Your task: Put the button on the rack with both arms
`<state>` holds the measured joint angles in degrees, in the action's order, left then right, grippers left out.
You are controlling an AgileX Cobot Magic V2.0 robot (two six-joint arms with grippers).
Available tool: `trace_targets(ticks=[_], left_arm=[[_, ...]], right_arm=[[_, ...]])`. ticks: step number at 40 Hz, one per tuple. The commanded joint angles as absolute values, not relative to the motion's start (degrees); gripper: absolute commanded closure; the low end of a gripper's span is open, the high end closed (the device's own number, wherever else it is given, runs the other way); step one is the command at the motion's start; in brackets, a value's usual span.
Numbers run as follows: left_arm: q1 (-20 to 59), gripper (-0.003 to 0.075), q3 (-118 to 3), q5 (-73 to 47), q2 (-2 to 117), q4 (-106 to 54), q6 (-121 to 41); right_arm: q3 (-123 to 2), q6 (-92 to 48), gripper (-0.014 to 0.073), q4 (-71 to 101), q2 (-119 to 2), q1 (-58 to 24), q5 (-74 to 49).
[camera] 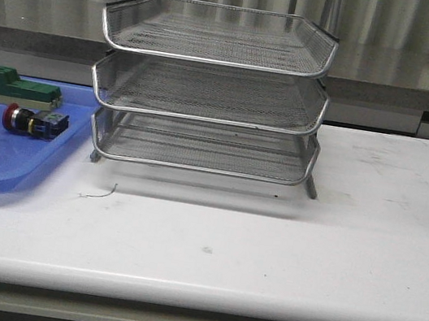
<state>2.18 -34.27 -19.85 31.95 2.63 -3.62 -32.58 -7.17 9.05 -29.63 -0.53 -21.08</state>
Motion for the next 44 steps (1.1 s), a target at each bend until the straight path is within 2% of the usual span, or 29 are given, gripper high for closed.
trace_targets(ticks=[1, 26, 38, 44], left_arm=[[2.47, 0.0046, -36.57, -15.45, 32.28, 2.69, -3.15], [2.47, 0.0046, -36.57, -15.45, 32.28, 2.69, -3.15], [2.47, 0.0046, -36.57, -15.45, 32.28, 2.69, -3.15], [2.47, 0.0046, -36.57, -15.45, 32.28, 2.69, -3.15]], right_arm=[[-34.81, -7.56, -0.0059, 8.96, -30.20, -0.52, -16.38], [-34.88, -7.56, -0.0059, 13.62, -35.19, -0.52, -20.23], [-40.05, -9.20, -0.0059, 23.50, -52.69, -0.52, -24.24], [-44.18, -19.30, -0.0059, 37.56, -63.76, -0.52, -25.61]])
